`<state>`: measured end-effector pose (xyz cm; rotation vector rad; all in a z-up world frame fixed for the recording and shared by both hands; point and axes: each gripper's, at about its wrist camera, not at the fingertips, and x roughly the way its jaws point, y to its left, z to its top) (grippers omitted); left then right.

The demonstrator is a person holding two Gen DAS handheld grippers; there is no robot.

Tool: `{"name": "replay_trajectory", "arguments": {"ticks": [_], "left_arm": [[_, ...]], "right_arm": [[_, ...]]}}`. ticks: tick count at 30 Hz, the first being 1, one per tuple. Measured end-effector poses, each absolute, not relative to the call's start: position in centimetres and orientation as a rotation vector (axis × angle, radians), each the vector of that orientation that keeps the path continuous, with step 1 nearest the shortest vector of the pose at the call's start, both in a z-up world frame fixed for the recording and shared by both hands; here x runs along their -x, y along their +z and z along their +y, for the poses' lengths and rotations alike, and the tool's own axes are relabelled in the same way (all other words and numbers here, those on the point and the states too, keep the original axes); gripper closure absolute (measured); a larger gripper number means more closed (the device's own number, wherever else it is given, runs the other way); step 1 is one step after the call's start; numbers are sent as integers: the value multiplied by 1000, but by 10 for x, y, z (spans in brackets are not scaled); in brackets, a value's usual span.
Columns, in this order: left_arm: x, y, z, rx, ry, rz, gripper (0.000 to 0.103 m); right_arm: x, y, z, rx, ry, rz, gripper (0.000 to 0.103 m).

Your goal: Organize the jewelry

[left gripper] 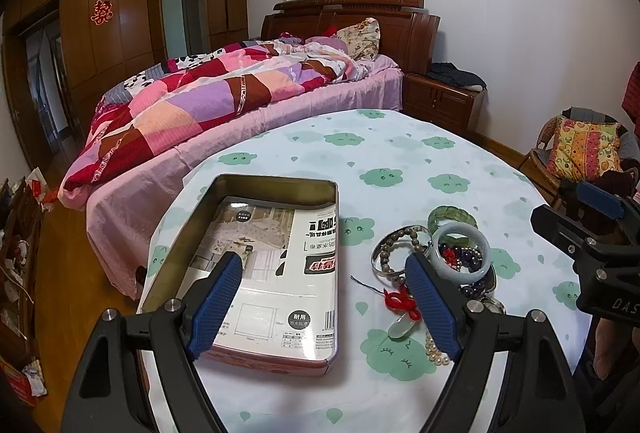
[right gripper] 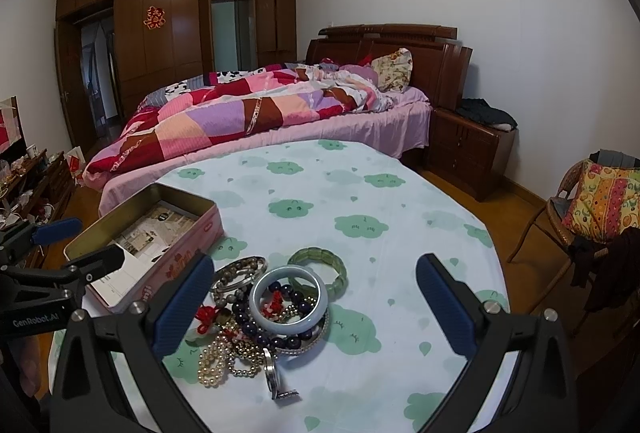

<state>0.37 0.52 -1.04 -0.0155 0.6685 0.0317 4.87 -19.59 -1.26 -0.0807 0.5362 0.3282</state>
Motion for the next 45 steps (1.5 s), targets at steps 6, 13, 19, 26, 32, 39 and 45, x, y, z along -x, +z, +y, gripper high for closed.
{"name": "replay_trajectory", "arguments": {"ticks": [6,13,19,26,32,39,45], "left_arm": [[-6,-16,5,17,26,681,19],[-18,-26,-1,5,-6,693,19],[-42,-29,-28,-65,-94,701,19],[-75,-48,-59,-138,-176,763,37],[-87,-65,-64,-106,-247,837,57],[-88,-70,-67,-69,-322,837,74],[-89,-72,-73,-77,-359,848,87]], "right_arm": [[-55,-24,-199,65,329,573,0],[-80,-56,-215,66,306,683,25],[-98,-71,-225,18,336,803,44],[-112,-75,-216,7,413,826,49],[-118,-78,-201,80,428,856,55],[-127,-90,-203,145,395,924,70],[-129,-91,-200,104,448,926,85]]}}
